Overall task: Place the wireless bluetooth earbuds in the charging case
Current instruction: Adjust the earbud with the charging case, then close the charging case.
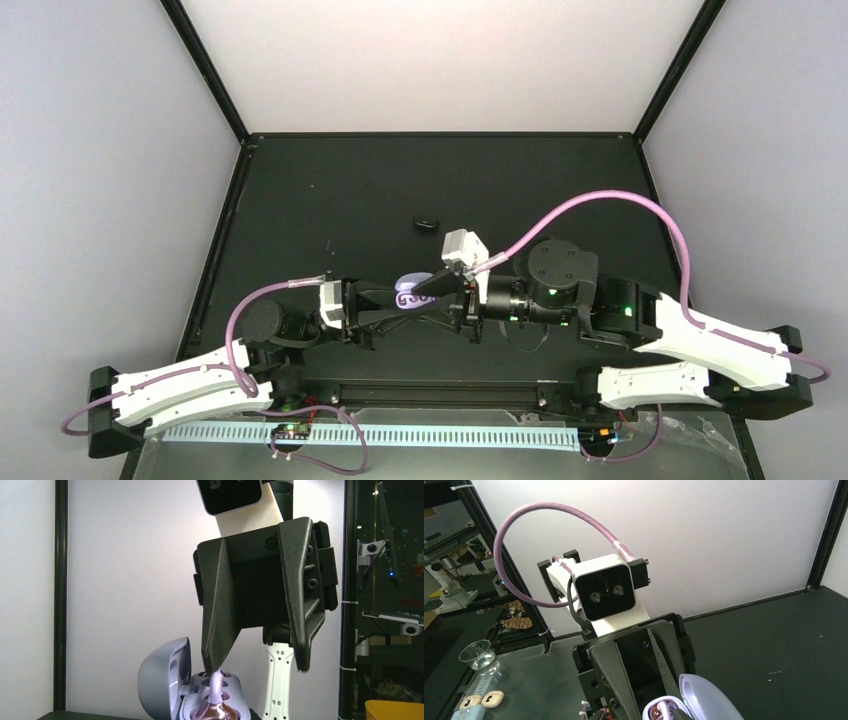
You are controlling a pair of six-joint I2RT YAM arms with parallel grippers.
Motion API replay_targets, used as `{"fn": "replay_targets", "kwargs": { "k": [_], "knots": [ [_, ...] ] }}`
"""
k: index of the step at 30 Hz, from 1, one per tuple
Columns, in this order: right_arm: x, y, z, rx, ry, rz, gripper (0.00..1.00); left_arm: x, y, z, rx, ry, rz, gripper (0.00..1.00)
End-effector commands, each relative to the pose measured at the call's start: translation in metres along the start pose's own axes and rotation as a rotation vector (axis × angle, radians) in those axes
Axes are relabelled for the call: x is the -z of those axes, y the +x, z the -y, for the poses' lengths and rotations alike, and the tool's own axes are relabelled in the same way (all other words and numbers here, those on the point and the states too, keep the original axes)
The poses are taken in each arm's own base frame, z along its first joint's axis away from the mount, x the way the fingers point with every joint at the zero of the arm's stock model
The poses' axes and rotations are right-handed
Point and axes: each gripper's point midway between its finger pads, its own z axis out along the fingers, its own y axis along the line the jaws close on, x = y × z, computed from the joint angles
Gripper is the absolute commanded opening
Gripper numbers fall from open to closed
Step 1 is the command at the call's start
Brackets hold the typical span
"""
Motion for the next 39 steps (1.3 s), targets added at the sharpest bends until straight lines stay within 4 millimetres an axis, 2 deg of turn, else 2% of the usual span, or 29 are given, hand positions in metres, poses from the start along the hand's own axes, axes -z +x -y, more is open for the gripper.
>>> {"fn": "replay_targets", "kwargs": {
  "k": [1,7,12,14,18,23,26,30,36,39],
  "knots": [
    [0.021,-0.018,-0.003,0.013,0.013,0.036,0.35,-0.001,-0.012,0.000,-0.002,-0.004,0.046,0.02],
    [0.044,-0.041,0.002,0.040,0.068,0.111,0.41,-0.001,-0.008,-0.001,0.008,-0.007,0.036,0.01],
    [0.053,-0.046,0.022,0.064,0.195,0.117,0.48,-0.002,-0.007,0.000,0.014,0.000,0.032,0.02],
    [0.057,-0.048,0.039,0.059,0.296,0.125,0.51,-0.002,-0.007,0.002,0.016,0.010,0.032,0.01],
    [0.062,-0.038,0.079,0.041,0.520,0.062,0.51,-0.003,-0.008,0.010,0.022,0.053,0.027,0.02],
    [0.051,-0.013,0.094,0.031,0.549,-0.040,0.51,-0.002,-0.013,0.021,0.022,0.115,0.032,0.02],
    [0.042,-0.004,0.092,0.031,0.502,-0.096,0.51,-0.003,-0.015,0.031,0.006,0.175,0.019,0.02],
    [0.032,0.001,0.070,0.051,0.365,-0.139,0.51,-0.006,-0.013,0.037,-0.021,0.216,-0.019,0.02],
    [0.024,0.008,0.044,0.066,0.202,-0.188,0.51,-0.007,-0.014,0.035,-0.036,0.200,-0.013,0.02],
    [0.023,0.007,0.037,0.064,0.164,-0.185,0.51,-0.009,-0.014,0.031,-0.039,0.182,-0.012,0.02]
  ]
}}
